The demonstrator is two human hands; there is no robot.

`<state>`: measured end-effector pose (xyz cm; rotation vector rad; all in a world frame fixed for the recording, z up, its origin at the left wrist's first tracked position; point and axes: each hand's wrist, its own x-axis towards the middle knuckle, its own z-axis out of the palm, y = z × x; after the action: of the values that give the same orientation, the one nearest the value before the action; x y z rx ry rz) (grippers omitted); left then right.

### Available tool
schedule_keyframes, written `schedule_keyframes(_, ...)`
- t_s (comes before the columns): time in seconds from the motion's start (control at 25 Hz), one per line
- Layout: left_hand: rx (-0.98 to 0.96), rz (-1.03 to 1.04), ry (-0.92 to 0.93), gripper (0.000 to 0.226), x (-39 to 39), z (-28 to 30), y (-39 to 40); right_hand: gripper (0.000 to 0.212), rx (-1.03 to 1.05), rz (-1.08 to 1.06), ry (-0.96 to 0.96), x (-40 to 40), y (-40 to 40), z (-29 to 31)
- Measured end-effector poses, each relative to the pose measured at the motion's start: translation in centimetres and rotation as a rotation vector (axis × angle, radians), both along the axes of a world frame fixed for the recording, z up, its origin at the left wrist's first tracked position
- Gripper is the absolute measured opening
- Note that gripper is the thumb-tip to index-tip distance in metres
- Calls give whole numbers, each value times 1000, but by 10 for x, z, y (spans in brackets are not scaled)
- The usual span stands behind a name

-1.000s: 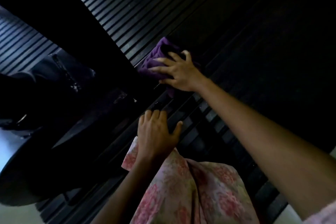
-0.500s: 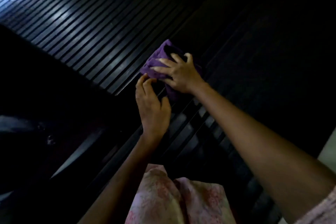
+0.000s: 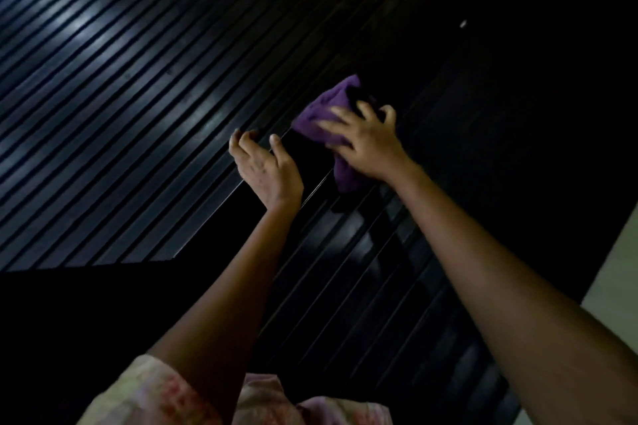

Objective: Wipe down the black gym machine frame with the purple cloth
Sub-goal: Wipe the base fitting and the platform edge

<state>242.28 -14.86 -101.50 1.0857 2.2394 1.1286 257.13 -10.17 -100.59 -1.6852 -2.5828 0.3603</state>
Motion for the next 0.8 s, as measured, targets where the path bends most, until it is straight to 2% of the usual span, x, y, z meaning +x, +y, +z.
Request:
schedule_keyframes(0.08, -150, -56, 119, 38, 12, -3, 16, 44, -48, -252, 58, 3, 18, 2)
schedule_keyframes(0.12, -262, -83, 206, 39, 16, -4, 20, 44, -38, -303, 90, -2, 17, 3)
schedule_keyframes(0.2, -412, -126, 318, 39, 21, -5, 23, 42, 40, -236, 125, -8, 4, -3)
schedule_keyframes(0.36, -490, -134, 348, 42, 22, -1, 26, 47, 95, 37, 44, 16, 5, 1)
schedule_keyframes(0.44, -526, -131, 360, 46, 24, 1, 28, 44, 19, -65, 21, 29, 39, 8)
schedule_keyframes(0.52, -559, -150, 375, 49, 26, 1, 29, 44, -80, -309, 64, 40, 77, 15)
schedule_keyframes(0.6, -583, -150, 388, 50, 25, 1, 30, 42, -60, -467, 68, 40, 101, 20)
schedule_keyframes(0.68, -611, -146, 398, 50, 24, 0, 30, 41, -20, -504, 41, 25, 94, 14)
schedule_keyframes(0.8, -625, -146, 406, 60, 27, 2, 34, 41, 69, -375, 60, -1, 52, 4)
